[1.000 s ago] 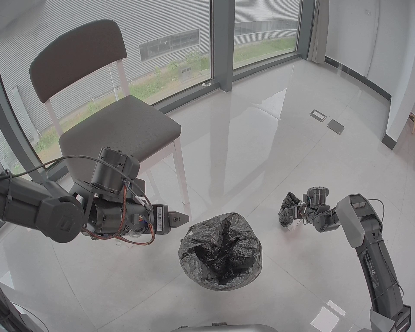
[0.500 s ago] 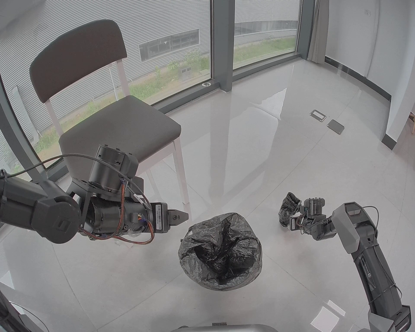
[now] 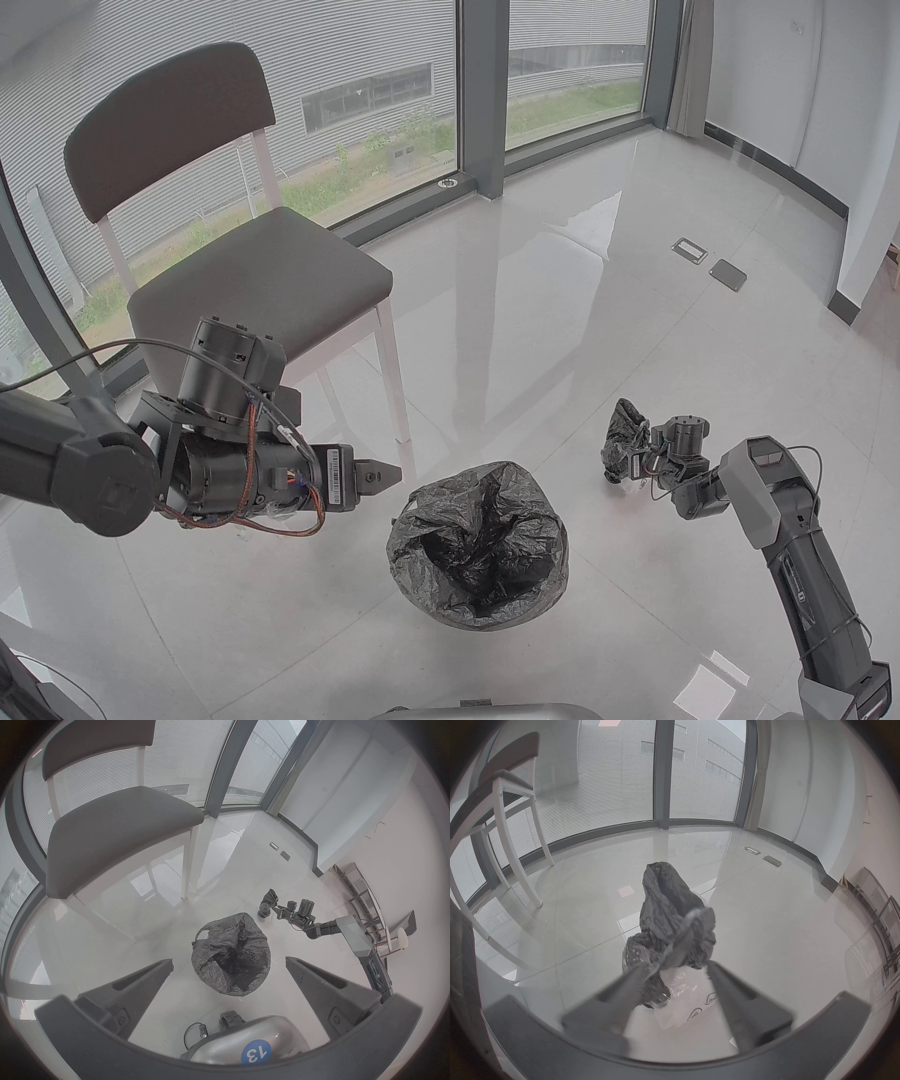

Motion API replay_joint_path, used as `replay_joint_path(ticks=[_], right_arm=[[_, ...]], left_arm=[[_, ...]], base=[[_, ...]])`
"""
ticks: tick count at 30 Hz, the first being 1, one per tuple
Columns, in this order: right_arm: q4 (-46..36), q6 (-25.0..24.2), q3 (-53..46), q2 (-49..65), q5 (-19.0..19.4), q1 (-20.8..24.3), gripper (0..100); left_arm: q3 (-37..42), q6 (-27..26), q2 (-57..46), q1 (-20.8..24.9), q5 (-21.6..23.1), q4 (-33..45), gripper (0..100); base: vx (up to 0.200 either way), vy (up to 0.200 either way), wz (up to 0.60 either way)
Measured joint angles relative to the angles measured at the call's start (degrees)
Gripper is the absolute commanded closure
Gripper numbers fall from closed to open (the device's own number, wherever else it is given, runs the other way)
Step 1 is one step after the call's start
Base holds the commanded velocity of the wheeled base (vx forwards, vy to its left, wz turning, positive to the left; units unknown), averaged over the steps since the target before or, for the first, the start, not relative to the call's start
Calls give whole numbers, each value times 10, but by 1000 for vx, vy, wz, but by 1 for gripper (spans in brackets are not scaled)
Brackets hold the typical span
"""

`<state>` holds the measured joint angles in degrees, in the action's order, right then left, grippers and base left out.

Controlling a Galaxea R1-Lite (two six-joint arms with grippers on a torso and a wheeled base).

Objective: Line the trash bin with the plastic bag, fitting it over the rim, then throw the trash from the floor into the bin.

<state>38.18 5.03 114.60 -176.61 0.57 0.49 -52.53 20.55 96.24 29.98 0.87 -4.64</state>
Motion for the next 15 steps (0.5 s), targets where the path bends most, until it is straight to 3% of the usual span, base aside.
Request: replay_joint_path(ticks=[13,15], right_arm=[[-10,-1,0,14,-5,-4,0],[-10,-1,0,15,-5,-5,0]], left_arm=[[14,-4,-6,7,-5,-10,0],[18,-5,-6,7,-8,-12,0]], base=[[0,0,0],[200,0,0]])
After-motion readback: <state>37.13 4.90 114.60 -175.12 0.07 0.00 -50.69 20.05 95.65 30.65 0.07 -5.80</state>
